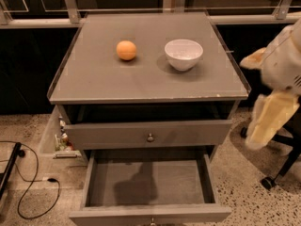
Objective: Close middle drawer
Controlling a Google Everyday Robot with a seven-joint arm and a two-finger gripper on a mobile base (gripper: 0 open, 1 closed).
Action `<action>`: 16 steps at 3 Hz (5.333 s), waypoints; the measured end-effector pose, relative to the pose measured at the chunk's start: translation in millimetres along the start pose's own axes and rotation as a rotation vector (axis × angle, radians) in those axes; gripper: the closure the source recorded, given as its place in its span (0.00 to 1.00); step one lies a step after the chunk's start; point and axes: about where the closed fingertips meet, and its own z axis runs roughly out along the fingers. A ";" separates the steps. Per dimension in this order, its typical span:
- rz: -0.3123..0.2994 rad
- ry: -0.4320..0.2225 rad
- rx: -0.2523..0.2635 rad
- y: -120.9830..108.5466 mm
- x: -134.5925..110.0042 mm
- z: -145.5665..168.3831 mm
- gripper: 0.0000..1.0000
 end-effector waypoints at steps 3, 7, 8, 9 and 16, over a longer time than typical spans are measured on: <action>0.014 -0.039 -0.112 103.5 55.7 133.6 0.00; 0.084 -0.055 -0.279 159.4 84.9 245.6 0.19; 0.113 -0.087 -0.314 175.4 98.0 314.2 0.42; 0.136 -0.147 -0.280 174.8 107.5 364.3 0.65; 0.222 -0.418 -0.151 187.6 145.3 484.2 1.00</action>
Offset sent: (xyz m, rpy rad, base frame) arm -0.0777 -0.0059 -0.1783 0.0790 0.1375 0.0102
